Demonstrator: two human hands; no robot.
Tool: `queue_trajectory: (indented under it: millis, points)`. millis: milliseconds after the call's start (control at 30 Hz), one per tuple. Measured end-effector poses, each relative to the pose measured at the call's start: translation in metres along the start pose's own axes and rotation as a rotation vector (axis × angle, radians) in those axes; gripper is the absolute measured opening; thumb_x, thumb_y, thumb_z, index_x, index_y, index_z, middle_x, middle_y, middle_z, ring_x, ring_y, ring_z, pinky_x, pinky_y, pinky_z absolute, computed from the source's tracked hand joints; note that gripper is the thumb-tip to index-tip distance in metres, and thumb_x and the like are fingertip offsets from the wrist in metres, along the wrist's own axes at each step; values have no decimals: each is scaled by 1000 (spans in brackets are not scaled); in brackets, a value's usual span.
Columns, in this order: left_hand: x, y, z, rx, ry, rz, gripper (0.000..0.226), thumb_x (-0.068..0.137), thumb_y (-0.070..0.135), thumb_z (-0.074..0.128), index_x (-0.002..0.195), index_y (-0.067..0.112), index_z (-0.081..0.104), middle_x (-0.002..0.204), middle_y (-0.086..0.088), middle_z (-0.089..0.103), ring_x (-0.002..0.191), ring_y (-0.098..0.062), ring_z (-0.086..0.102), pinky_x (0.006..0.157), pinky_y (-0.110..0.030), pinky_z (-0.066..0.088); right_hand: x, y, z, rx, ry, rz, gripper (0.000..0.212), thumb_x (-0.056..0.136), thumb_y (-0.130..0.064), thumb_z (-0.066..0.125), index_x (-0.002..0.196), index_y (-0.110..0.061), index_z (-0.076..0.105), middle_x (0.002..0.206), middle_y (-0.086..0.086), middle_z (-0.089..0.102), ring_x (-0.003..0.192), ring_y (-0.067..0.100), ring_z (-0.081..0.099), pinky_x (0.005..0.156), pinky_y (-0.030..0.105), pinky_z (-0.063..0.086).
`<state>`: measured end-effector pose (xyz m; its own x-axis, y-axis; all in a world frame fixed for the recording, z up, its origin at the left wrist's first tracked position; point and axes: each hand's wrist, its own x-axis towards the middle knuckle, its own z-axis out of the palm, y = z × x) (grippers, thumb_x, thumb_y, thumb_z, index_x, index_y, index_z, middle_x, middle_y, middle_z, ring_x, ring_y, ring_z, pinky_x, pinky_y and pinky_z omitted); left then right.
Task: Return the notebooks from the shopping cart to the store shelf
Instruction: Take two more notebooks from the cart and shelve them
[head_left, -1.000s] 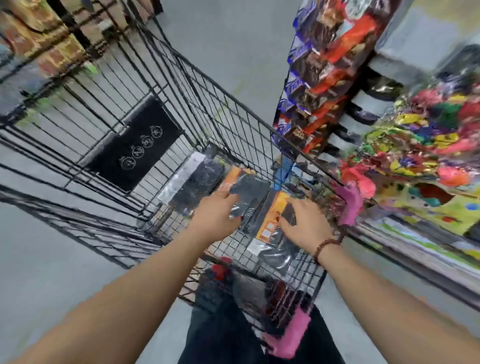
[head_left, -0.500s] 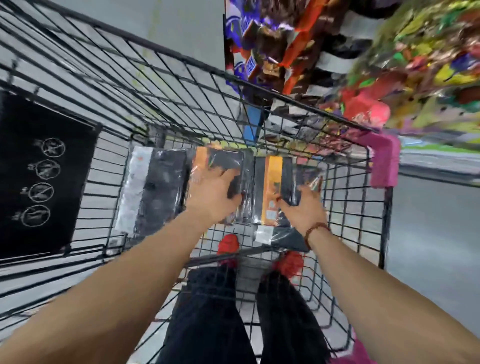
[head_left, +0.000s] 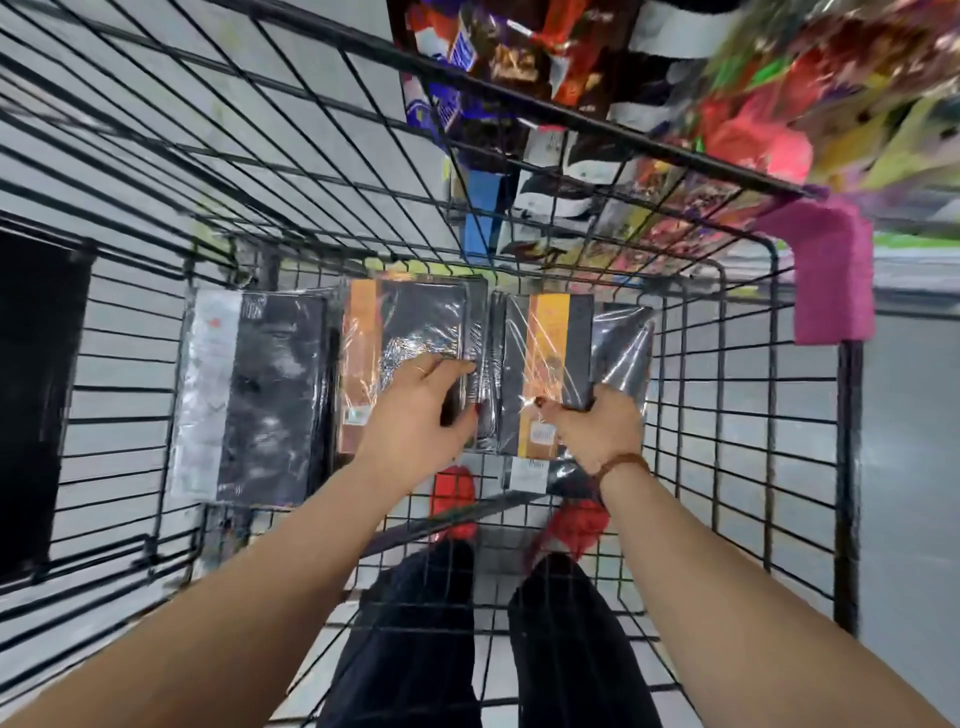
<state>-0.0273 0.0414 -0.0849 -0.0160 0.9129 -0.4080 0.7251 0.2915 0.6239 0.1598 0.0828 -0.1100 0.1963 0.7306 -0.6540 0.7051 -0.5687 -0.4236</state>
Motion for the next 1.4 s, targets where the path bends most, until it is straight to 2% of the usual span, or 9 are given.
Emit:
queue_trajectory:
  millis: [100, 200, 300, 367, 533, 733, 900, 1033, 1400]
  points:
    - [1, 0, 0, -52, 5, -16, 47, 85, 21, 64, 130, 15, 54, 127, -7, 55, 118, -26, 49, 98, -39, 45, -11, 8, -2, 360, 15, -24, 10, 80, -28, 71, 83, -19, 67, 92, 12, 70, 87, 28, 66, 76, 35, 55]
    - [2, 7, 2, -203, -1, -107, 44, 86, 31, 61, 128, 20, 54, 125, -8, 57, 114, -23, 55, 96, -41, 47, -29, 11, -4, 577, -86, 50, 18, 83, -25, 69, 89, -8, 65, 89, 7, 65, 94, 29, 63, 97, 54, 44]
    - [1, 25, 3, -496, 14, -228, 30, 88, 37, 59, 110, 16, 59, 93, -17, 65, 83, -23, 61, 79, -51, 52, -42, 10, -1, 677, -178, 25, 32, 80, -33, 71, 60, -21, 49, 68, 6, 48, 67, 22, 47, 72, 47, 50]
    - [-1, 34, 6, -662, 32, -290, 31, 89, 40, 55, 102, 12, 57, 89, -23, 63, 79, -27, 60, 78, -52, 49, -50, 3, 3, 717, -204, -53, 19, 84, -28, 67, 70, -20, 59, 71, 7, 56, 70, 21, 51, 71, 40, 49]
    - [-3, 39, 11, -900, 160, -383, 11, 97, 23, 51, 94, 30, 58, 94, -6, 70, 88, -26, 66, 78, -41, 53, -50, -7, 4, 677, -108, -146, 15, 86, -25, 66, 78, -14, 66, 73, -5, 64, 71, 9, 57, 69, 23, 48]
    - [-3, 7, 6, -895, 228, -506, 8, 98, 23, 49, 99, 27, 56, 97, 1, 69, 98, -25, 66, 88, -38, 51, -21, 19, -16, 661, 353, -92, 15, 85, -6, 64, 99, -10, 66, 98, 4, 65, 81, -1, 58, 76, 7, 48]
    - [-14, -21, 2, -852, 235, -542, 26, 97, 25, 51, 121, 18, 56, 111, -3, 67, 106, -28, 62, 98, -46, 47, -15, 30, -6, 383, 402, -172, 38, 83, -15, 68, 119, -13, 59, 121, -1, 55, 113, 9, 53, 100, 17, 38]
    - [-22, -35, 1, -806, 203, -548, 18, 96, 24, 52, 103, 38, 62, 104, -1, 68, 98, -24, 64, 95, -44, 48, -12, 23, -1, 383, 404, -65, 61, 80, -21, 71, 135, -9, 47, 141, 6, 46, 131, 17, 41, 110, 30, 34]
    - [-30, -46, 3, -848, 197, -590, 37, 94, 29, 54, 131, 32, 51, 118, -4, 66, 110, -30, 61, 101, -55, 42, 2, 16, -7, 195, 366, -12, 60, 70, -31, 78, 120, -8, 55, 118, 7, 56, 112, 22, 53, 96, 32, 45]
